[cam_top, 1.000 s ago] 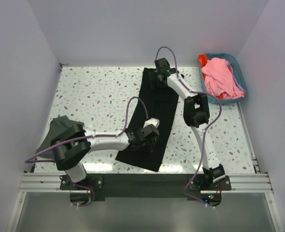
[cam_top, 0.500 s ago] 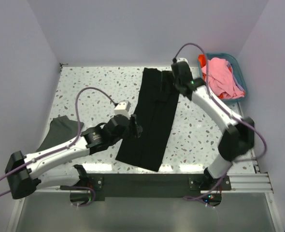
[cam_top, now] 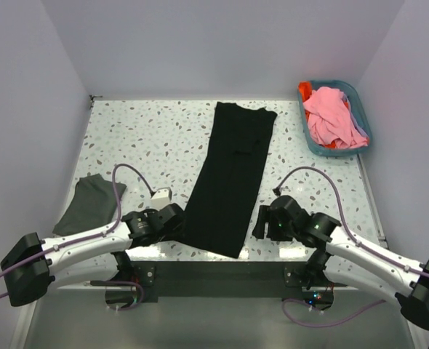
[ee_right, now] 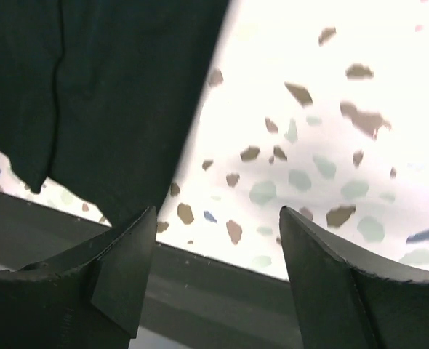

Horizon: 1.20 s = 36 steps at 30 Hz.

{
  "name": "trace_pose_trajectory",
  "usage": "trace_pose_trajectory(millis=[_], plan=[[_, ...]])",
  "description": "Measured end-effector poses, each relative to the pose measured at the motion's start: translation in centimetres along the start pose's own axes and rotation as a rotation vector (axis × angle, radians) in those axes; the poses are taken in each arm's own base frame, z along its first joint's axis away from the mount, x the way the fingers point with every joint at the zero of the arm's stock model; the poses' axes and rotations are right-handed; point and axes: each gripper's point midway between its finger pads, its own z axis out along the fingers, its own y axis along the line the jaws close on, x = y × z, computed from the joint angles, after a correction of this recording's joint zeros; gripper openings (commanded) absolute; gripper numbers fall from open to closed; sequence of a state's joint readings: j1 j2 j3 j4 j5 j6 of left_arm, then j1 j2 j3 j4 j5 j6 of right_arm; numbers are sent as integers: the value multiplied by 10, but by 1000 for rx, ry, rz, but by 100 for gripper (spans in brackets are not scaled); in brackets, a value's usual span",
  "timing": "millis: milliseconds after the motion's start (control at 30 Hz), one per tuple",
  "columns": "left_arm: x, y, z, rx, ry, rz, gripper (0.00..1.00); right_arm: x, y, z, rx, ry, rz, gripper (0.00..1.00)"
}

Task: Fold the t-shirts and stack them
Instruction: Fold the tshirt

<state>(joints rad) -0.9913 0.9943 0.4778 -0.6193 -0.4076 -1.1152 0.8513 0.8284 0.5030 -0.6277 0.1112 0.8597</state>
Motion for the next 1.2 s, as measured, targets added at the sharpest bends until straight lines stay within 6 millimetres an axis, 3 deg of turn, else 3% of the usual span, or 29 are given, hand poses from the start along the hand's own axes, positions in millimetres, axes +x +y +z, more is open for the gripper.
trace_pose_trajectory(millis=[200, 433, 733, 900, 1133, 1200], plan=[[14, 5, 7, 4, 29, 10, 61, 26, -4, 2, -37, 61, 137, 66], [12, -2, 11, 34, 9, -7, 53, 52, -5, 17, -43, 147, 238, 63], [14, -13, 17, 87, 1, -24, 21, 73, 40, 26, -160, 211, 255, 63], [24, -21, 17, 148, 21, -36, 7, 78, 49, 28, -195, 220, 298, 60], [34, -34, 12, 212, 54, -44, 0, 83, 46, 32, -184, 225, 342, 39], [36, -36, 10, 224, 60, -42, 0, 84, 44, 32, -179, 223, 342, 27]])
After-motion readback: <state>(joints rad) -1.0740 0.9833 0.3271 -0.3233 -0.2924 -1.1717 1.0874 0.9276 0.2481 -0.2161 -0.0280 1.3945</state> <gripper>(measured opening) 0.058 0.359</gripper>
